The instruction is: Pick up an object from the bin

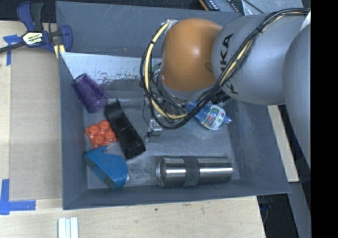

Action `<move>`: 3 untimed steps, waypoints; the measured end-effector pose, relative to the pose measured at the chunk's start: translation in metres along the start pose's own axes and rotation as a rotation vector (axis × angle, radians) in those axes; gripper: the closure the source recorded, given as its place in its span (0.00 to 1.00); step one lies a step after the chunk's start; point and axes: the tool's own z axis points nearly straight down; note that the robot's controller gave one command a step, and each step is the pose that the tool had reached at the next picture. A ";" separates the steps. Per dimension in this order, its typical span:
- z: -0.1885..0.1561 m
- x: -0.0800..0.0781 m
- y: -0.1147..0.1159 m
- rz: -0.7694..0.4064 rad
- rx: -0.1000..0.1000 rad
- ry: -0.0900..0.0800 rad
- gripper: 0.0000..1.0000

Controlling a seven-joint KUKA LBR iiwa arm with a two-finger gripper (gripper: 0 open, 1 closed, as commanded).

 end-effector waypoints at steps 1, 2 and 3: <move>-0.005 -0.002 -0.001 0.004 -0.001 -0.008 0.00; 0.023 -0.005 0.036 0.291 -0.002 -0.002 0.00; 0.043 -0.005 0.020 0.256 -0.003 -0.010 0.00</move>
Offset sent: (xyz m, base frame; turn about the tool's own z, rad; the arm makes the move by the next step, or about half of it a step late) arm 0.0047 0.0362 -0.0231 0.2930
